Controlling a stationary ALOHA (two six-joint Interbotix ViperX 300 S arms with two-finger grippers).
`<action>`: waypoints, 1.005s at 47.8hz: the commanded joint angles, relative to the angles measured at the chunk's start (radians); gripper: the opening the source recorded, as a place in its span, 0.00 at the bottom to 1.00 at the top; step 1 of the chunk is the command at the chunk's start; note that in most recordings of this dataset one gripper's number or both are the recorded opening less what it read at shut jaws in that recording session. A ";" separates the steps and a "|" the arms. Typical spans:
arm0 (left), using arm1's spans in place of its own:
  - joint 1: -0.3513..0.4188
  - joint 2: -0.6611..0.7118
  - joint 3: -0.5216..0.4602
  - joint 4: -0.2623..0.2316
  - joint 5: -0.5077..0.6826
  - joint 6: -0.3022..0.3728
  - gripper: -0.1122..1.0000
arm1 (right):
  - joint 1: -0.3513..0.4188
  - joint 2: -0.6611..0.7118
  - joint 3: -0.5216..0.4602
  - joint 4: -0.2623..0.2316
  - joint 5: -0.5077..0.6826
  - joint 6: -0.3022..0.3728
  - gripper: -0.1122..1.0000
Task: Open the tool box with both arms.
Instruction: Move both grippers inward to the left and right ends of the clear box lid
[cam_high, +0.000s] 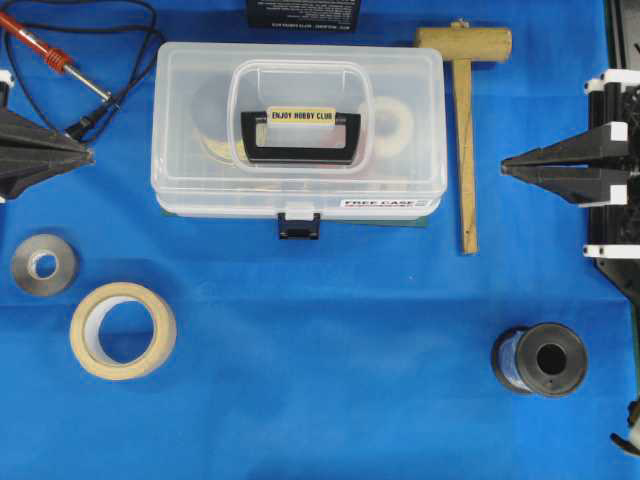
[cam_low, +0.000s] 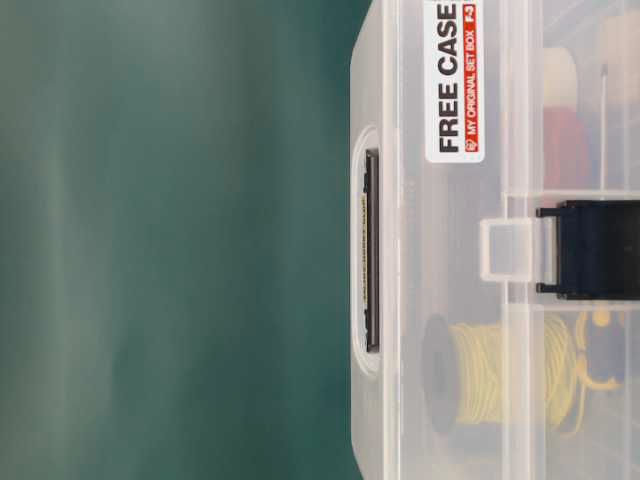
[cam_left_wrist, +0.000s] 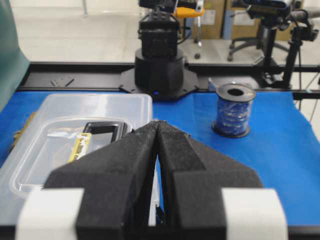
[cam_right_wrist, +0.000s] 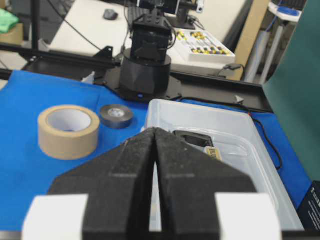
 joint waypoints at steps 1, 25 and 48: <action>-0.002 -0.005 -0.028 -0.038 0.031 -0.002 0.10 | -0.003 0.008 -0.034 0.000 0.000 -0.002 0.10; 0.077 -0.097 -0.041 -0.038 0.500 -0.002 0.10 | -0.048 0.008 -0.095 0.025 0.385 0.058 0.10; 0.179 0.009 0.023 -0.031 0.584 0.015 0.93 | -0.166 0.084 -0.077 0.012 0.684 0.115 0.87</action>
